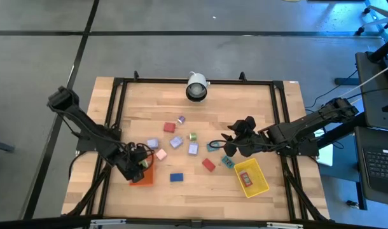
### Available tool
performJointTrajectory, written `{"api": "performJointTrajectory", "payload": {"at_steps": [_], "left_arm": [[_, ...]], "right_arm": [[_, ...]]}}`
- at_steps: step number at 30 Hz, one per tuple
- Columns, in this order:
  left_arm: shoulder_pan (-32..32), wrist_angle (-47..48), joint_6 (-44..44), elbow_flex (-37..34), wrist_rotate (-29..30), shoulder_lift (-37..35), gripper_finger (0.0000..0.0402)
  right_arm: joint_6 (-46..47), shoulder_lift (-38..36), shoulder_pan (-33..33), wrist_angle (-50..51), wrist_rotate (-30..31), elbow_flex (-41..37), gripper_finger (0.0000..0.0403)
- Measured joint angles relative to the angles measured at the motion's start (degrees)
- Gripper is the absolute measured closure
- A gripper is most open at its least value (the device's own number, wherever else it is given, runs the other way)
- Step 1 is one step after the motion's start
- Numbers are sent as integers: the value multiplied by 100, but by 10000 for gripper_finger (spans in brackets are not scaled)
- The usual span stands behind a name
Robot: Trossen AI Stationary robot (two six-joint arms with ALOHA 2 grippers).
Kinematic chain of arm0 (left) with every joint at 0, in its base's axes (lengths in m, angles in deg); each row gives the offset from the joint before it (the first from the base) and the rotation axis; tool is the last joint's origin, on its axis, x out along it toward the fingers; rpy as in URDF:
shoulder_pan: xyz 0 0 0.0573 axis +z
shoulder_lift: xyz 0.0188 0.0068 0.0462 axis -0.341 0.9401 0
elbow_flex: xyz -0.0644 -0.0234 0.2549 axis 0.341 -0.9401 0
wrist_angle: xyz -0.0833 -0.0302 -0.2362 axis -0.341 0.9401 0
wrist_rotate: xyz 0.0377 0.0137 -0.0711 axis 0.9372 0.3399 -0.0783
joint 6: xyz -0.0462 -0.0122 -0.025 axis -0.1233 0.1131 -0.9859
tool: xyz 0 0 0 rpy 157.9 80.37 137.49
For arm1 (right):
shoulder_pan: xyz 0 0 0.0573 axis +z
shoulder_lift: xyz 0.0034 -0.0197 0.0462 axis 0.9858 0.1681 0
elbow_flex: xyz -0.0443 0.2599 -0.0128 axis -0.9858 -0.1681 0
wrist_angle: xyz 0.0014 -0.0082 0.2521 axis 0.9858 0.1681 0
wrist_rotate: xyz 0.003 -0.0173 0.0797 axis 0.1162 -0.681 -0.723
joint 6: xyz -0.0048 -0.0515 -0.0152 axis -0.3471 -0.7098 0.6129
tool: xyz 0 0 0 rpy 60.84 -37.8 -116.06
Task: Pick & Place Office items
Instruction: Put the top green charger adapter into the orange basket, then put the red charger adapter into the orange basket
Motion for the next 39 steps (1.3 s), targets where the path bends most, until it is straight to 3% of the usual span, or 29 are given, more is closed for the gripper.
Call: {"api": "performJointTrajectory", "payload": {"at_steps": [9, 21, 32, 39], "left_arm": [[217, -230, 275, 0, -103, 189, 247], [217, -376, 557, 2, -91, 189, 163], [217, -262, 1183, 474, -69, 187, 164], [361, 650, 1732, 1192, 265, 185, 164]], "right_arm": [[-133, 0, 0, -2, 0, 0, 179], [-255, 0, 0, -2, 0, 0, 179], [-319, 0, 0, 0, 0, 0, 179], [-431, 0, 0, -1, -2, 0, 179]]}}
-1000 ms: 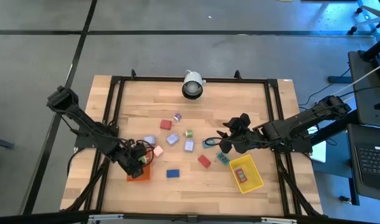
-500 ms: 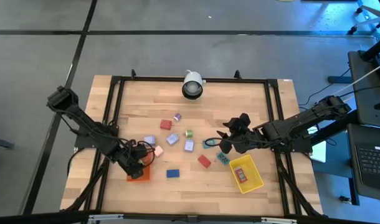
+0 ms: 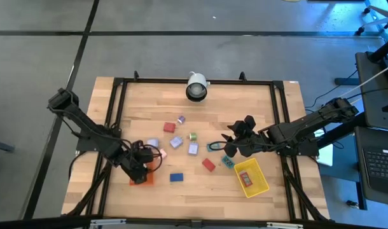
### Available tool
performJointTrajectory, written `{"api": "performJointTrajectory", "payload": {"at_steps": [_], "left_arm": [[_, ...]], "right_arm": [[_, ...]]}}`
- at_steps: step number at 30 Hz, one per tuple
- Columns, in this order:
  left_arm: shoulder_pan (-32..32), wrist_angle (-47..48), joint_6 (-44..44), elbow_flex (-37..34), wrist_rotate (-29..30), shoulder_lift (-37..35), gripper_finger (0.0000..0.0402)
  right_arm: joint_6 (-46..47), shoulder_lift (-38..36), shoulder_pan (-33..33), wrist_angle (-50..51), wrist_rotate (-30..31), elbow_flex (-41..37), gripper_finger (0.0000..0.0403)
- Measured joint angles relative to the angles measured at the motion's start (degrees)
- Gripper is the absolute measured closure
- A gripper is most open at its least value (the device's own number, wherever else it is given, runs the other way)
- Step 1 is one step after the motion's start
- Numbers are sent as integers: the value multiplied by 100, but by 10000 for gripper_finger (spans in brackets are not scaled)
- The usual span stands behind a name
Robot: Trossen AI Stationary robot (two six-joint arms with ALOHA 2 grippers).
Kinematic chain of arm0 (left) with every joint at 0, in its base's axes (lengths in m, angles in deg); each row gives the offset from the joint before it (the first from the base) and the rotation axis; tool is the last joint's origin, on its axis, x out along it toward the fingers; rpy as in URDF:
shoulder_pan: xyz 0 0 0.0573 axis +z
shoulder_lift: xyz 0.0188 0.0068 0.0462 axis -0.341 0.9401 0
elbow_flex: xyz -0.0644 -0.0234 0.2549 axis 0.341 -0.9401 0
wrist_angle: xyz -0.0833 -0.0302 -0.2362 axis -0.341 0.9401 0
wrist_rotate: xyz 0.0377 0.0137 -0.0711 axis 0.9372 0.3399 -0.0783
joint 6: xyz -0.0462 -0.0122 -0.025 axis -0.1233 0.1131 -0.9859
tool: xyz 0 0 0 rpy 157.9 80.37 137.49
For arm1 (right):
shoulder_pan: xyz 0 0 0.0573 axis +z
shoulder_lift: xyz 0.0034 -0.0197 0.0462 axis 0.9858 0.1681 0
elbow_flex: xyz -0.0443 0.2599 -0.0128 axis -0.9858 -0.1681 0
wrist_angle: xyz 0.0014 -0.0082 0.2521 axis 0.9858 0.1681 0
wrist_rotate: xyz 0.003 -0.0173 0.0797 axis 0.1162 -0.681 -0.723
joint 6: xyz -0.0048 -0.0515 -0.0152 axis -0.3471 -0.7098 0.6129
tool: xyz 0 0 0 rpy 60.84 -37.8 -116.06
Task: Pick & Place Office items
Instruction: Put the red charger adapter into the orange basket
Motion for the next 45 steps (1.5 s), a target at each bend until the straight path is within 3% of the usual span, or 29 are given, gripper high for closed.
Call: {"api": "performJointTrajectory", "payload": {"at_steps": [5, 15, 22, 29, 38, 45], "left_arm": [[365, 768, 510, 412, 746, -4, 161], [2092, 1068, 2537, 443, 1334, -4, 121], [3411, 913, 3645, 439, 706, 236, 118], [4148, 223, 4843, 439, -814, 751, 120], [4756, -22, 5857, 439, -1104, 1160, 119], [5079, -276, 6140, 439, -1362, 1308, 119]], "right_arm": [[-59, 0, 0, 0, 0, 0, 179], [-100, 0, 0, -1, 0, 0, 179], [-121, 0, 0, 0, -17, 0, 179], [-146, 0, 0, 1, -20, 0, 179], [-143, 0, 0, 1, -152, 0, 179], [-167, 0, 0, 1, -151, 0, 179]]}}
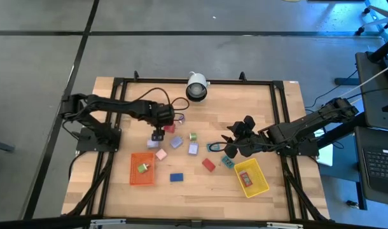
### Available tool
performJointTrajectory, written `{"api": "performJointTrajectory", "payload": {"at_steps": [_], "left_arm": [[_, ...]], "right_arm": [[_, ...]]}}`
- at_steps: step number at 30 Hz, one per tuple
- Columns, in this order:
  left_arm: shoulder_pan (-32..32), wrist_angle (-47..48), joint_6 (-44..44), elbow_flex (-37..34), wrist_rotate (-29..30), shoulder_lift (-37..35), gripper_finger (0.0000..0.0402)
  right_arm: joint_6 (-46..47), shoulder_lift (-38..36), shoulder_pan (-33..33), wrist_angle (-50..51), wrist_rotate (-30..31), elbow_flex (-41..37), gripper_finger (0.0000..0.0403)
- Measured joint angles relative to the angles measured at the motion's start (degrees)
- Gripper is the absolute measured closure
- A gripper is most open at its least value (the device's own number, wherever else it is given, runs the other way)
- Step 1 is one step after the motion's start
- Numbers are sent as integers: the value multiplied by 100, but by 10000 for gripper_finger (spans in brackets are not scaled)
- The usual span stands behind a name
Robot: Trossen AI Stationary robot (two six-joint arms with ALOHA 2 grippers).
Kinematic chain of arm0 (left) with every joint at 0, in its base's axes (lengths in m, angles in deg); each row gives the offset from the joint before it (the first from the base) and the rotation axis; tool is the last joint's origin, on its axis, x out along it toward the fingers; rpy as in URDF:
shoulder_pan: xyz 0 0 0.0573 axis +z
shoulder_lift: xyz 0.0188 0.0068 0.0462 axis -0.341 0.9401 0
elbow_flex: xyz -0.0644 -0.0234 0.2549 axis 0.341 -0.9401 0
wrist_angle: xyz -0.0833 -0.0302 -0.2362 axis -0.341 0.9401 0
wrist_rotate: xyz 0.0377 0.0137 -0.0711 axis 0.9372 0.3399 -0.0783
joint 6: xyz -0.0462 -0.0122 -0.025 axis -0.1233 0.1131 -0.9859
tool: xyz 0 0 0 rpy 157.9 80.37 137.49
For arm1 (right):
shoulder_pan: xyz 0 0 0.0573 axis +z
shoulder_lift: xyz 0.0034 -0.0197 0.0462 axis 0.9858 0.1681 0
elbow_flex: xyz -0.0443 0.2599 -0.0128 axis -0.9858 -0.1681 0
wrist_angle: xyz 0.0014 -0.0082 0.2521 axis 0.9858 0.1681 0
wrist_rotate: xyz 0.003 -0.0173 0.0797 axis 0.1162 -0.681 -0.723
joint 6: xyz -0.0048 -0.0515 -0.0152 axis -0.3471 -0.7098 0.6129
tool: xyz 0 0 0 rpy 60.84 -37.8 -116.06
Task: Pick & Place Office items
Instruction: Put the red charger adapter into the orange basket
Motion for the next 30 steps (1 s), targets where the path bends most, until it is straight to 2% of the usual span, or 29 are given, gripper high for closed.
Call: {"api": "performJointTrajectory", "payload": {"at_steps": [5, 14, 23, 30], "left_arm": [[132, -17, 164, 0, -364, 26, 119], [318, -141, 275, 0, -611, 147, 118], [347, -193, 416, 6, -558, 584, 118], [372, -287, 458, -2, -430, 606, 118]], "right_arm": [[-27, 0, 0, 0, 0, 0, 179], [-82, 0, 0, 0, -8, 0, 179], [-109, -2, 2, -22, -135, 0, 179], [-111, -2, 2, -22, -170, 0, 179]]}}
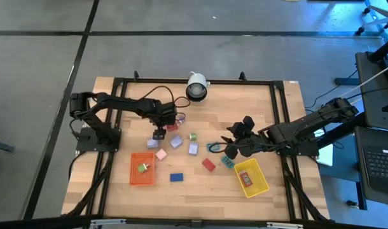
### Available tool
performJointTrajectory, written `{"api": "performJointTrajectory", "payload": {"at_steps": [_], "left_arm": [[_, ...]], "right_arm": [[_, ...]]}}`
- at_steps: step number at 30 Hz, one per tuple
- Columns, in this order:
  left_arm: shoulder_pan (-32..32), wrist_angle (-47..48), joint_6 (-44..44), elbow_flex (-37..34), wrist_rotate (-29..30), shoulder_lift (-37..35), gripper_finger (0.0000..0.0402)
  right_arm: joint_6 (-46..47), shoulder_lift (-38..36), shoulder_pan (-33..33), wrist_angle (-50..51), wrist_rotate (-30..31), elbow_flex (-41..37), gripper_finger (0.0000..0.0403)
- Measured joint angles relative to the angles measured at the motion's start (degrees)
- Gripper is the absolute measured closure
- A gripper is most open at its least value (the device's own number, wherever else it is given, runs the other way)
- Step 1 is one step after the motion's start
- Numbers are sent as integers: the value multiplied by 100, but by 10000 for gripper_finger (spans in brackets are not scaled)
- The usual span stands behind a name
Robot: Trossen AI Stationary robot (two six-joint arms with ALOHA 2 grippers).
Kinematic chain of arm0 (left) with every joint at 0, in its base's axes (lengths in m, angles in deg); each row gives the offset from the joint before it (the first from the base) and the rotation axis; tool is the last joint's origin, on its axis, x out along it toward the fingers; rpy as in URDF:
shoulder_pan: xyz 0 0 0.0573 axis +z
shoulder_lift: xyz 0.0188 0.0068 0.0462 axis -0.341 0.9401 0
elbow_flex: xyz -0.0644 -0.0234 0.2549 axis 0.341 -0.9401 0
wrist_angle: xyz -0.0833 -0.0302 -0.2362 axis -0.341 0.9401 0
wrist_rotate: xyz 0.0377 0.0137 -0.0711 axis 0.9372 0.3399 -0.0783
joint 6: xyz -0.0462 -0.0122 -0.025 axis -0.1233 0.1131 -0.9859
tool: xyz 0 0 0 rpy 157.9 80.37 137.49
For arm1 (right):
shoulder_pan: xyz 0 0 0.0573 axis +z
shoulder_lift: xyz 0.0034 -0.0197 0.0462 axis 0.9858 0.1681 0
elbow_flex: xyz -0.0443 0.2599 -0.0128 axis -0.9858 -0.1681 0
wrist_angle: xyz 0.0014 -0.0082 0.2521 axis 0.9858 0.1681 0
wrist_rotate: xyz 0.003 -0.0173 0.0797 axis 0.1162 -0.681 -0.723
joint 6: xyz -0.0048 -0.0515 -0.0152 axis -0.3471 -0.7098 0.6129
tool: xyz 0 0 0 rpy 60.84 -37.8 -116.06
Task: Pick & Place Office items
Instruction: Put the red charger adapter into the orange basket
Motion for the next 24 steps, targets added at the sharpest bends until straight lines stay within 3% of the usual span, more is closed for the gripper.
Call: {"api": "performJointTrajectory", "payload": {"at_steps": [24], "left_arm": [[-109, 82, -560, 431, -174, -4, 118]], "right_arm": [[-36, 2, 243, -25, 56, 0, 179]]}}
